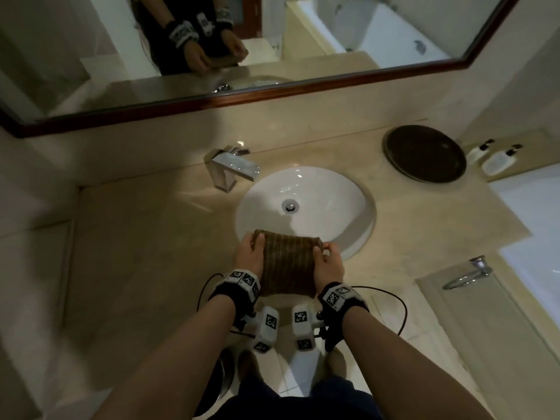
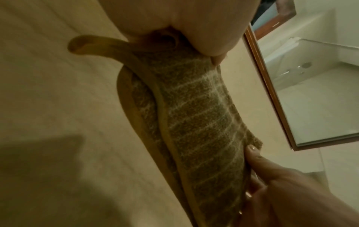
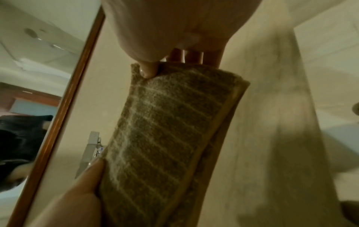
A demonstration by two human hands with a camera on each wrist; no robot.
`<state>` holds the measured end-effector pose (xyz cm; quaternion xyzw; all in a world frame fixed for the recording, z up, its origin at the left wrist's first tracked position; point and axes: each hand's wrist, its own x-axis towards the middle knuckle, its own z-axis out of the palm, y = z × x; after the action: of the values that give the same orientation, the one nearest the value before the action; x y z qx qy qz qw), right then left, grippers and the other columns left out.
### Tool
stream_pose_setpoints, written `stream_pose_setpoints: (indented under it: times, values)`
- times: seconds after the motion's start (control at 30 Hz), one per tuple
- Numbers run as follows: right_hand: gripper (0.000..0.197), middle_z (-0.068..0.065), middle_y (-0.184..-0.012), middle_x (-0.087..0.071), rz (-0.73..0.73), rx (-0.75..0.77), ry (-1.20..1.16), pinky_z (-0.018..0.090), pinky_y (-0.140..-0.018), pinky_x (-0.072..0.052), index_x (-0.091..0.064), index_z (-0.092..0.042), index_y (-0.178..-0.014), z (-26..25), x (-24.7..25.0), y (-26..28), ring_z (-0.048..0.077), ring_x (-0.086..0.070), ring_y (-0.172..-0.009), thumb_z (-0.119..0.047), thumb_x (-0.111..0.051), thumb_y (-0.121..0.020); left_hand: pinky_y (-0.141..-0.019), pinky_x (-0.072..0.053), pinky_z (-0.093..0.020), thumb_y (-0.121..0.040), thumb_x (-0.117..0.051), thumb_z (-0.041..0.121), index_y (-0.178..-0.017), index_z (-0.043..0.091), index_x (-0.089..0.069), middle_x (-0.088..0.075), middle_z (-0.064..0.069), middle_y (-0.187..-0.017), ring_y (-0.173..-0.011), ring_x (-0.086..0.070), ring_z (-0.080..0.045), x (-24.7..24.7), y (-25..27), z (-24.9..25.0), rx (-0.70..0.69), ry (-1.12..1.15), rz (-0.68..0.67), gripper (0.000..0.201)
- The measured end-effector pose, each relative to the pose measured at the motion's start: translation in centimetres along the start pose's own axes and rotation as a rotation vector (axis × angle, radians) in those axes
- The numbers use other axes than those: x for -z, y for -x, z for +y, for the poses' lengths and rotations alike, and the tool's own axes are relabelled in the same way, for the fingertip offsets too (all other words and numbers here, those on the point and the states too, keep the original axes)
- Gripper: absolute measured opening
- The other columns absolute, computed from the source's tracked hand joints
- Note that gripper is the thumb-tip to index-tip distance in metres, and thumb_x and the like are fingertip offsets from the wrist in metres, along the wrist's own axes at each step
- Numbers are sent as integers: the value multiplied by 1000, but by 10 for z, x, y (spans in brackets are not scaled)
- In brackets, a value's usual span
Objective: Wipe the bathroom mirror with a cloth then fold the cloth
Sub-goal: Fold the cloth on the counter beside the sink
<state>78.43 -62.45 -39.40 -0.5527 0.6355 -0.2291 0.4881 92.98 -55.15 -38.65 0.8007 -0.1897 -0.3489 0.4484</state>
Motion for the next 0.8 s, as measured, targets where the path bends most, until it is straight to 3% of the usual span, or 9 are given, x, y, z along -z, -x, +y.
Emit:
stream_pose_setpoints:
  times: [0.1, 0.17, 0.23, 0.47, 0.6, 0.8]
  values:
    - [14, 11, -82, -64, 20, 54, 70, 38, -69, -48, -49, -18, -100, 8, 41, -19, 30, -59, -77, -31, -46, -98, -85, -42, -30, -104, -41, 33, -107, 10, -56, -60, -4, -103, -104, -60, -27, -44, 10, 13, -49, -50, 24, 28]
    - [16, 11, -81, -63, 6, 94, 126, 34, -65, -43, -48, -18, -104, 14, 72, -35, 29, -56, -74, -32, -42, -100, -79, -40, -29, -104, -42, 35, -104, 8, -56, -64, -10, -102, -99, -61, -29, -76, 19, 20, -56, -102, 57, 30]
    - [19, 10, -83, -59, 3, 140, 150, 32, -65, -38, -47, -15, -108, 19, 102, -51, 26, -52, -74, -31, -41, -101, -76, -38, -29, -104, -42, 35, -105, 7, -55, -65, -14, -103, -97, -61, -31, -109, 28, 29, -53, -142, 92, 31]
    - [18, 8, -84, -57, 33, 133, 132, 32, -68, -39, -46, -13, -105, 43, 193, -97, 28, -54, -77, -29, -39, -101, -63, -35, -35, -105, -38, 30, -95, 6, -42, -46, -7, -70, -69, -50, -28, -212, 57, 64, -113, -135, 137, 27]
    - [19, 6, -86, -55, 38, 109, 159, 31, -67, -36, -45, -13, -108, 53, 222, -114, 25, -51, -76, -30, -38, -102, -67, -45, -40, -105, -36, 33, -105, 7, -43, -52, -9, -75, -70, -54, -29, -242, 62, 79, -142, -169, 98, 27]
    - [20, 6, -87, -57, 67, 72, 160, 32, -69, -39, -45, -14, -108, 47, 237, -143, 29, -57, -83, -31, -38, -102, -66, -44, -39, -105, -35, 33, -110, 7, -44, -55, -13, -79, -70, -54, -29, -268, 38, 101, -157, -211, 62, 27]
